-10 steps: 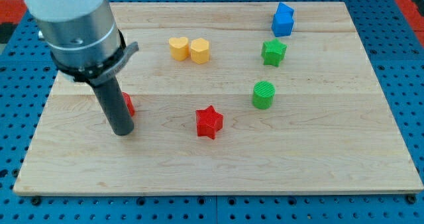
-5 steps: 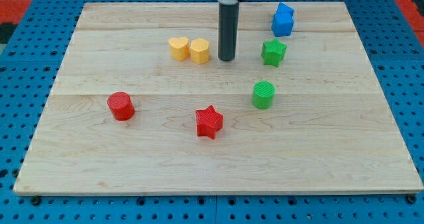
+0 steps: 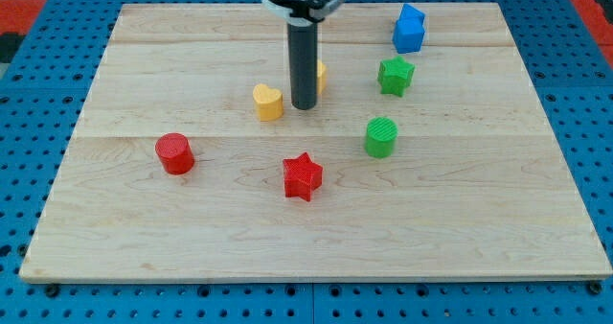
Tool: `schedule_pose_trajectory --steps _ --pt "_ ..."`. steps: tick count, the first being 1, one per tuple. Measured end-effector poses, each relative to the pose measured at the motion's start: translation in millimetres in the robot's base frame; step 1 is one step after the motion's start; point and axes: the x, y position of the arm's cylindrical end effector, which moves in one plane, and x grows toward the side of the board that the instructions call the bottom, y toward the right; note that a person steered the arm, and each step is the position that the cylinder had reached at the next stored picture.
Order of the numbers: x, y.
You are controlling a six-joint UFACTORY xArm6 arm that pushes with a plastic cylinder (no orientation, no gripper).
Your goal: Place the yellow blocks above the red circle in a vertical line
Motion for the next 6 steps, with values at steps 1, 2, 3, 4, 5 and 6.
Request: schedule_pose_trajectory --steps 1,2,3,4,5,6 --pt "-19.2 -56.4" --pt "-23.1 -119.0" --pt "-9.8 -85.1" --pt "9.4 7.5" --pt "-14.3 35.9" --pt "-53.4 31.7"
